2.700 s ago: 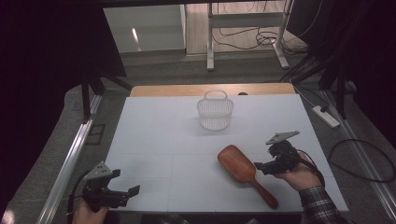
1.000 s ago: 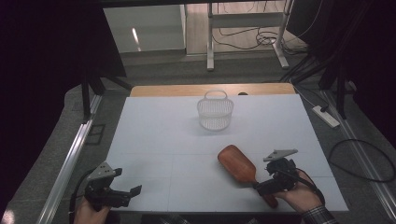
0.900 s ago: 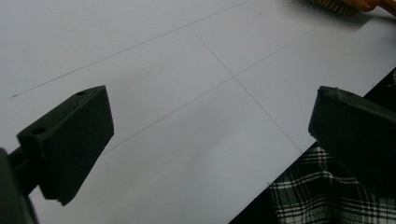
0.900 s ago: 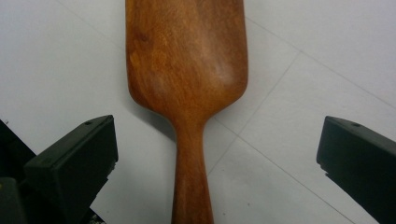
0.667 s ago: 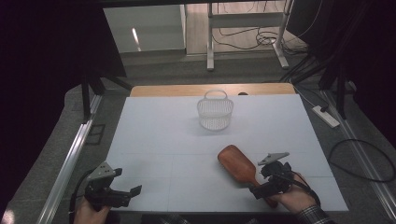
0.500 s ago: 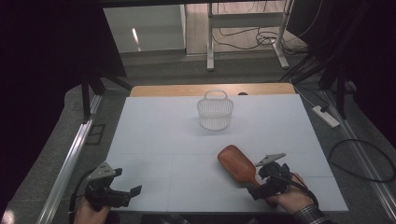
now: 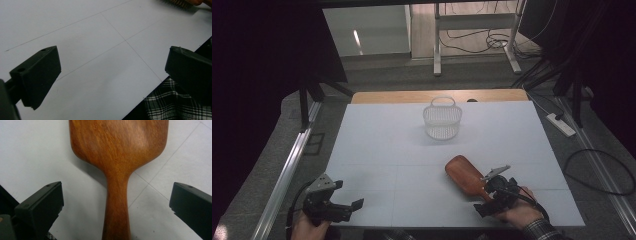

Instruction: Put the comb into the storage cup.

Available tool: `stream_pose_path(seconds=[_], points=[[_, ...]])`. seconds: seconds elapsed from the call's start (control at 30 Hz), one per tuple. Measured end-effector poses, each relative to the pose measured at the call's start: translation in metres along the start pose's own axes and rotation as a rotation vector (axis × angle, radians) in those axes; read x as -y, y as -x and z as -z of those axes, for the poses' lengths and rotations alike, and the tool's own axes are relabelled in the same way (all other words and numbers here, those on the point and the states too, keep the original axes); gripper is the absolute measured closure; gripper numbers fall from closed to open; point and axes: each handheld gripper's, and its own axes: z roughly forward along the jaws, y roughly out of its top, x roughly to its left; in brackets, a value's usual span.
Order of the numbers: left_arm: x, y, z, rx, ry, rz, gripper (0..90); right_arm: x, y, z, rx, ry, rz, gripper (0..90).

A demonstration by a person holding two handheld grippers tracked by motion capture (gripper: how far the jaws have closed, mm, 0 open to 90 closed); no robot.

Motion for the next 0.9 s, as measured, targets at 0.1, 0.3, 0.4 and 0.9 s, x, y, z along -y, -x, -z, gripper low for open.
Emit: stream_pose_path(seconds=[0.1, 0.3, 0.4, 0.9], points=[[0.0, 0.0, -0.0001, -0.001, 0.0, 0.0, 1.2, 0.0, 0.0007, -0.0011, 0.001, -0.008, 0.003, 0.5], [0.0, 0.0001, -0.0001, -0.001, -0.001, -0.001, 1.2, -0.0005, 0.0011, -0.0002, -0.001, -0.001, 0.0, 16.3], [0.0, 0.0002, 0.0, -0.001, 0.0, -0.001, 1.2, -0.0004, 0.0011, -0.0001, -0.007, -0.004, 0.0, 28.1], [-0.0001, 0.0003, -0.0002, 0.0, -0.001, -0.004, 1.3, -0.0052, 0.0008, -0.0033, -0.011, -0.049, -0.009, 71.2]])
